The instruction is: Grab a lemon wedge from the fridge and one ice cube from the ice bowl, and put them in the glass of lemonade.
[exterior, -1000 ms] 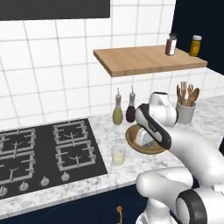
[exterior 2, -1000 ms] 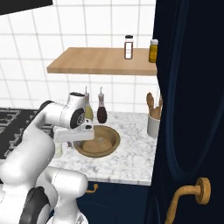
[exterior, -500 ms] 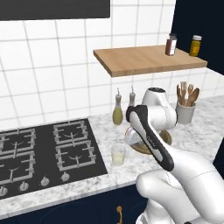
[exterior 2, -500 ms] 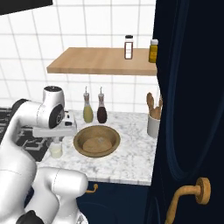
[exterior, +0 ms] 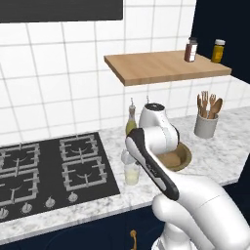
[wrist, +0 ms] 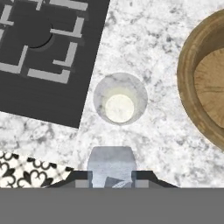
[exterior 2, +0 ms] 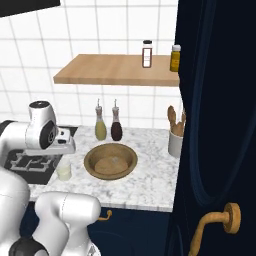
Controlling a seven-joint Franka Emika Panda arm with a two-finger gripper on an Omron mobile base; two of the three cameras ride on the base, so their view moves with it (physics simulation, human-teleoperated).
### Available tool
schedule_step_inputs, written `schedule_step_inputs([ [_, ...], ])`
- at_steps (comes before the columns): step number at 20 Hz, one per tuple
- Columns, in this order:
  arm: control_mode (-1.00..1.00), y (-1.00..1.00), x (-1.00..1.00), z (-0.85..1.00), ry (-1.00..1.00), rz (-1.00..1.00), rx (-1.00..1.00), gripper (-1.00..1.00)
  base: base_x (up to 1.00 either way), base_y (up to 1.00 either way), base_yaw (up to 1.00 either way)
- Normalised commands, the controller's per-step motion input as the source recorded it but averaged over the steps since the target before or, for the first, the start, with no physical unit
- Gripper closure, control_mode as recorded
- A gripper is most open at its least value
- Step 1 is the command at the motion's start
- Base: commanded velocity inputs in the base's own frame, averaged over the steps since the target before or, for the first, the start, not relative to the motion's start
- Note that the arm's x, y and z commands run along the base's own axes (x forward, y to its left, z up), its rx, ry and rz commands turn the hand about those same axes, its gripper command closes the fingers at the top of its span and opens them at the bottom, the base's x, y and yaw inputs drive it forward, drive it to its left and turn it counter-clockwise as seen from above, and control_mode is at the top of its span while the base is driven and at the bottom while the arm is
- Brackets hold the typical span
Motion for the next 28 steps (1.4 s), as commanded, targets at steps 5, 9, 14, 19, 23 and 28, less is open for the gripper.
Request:
schedule_step_inputs([
  [5,-1.00,0.00,0.35,-0.04,0.09,-0.03,0.00,1.00,0.00,0.00,0.00],
  [9,-1.00,0.00,0.19,-0.03,0.05,0.00,0.00,1.00,0.00,0.00,0.00],
  [14,-1.00,0.00,0.25,0.00,0.01,0.00,0.00,1.00,0.00,0.00,0.00],
  [19,-1.00,0.02,0.32,-0.05,0.00,-0.02,0.00,1.00,0.00,0.00,0.00],
  [23,-1.00,0.02,-0.06,-0.10,-0.24,-0.03,0.00,1.00,0.00,0.00,0.00],
  [28,-1.00,0.01,-0.02,0.00,-0.12,-0.02,0.00,1.00,0.00,0.00,0.00],
])
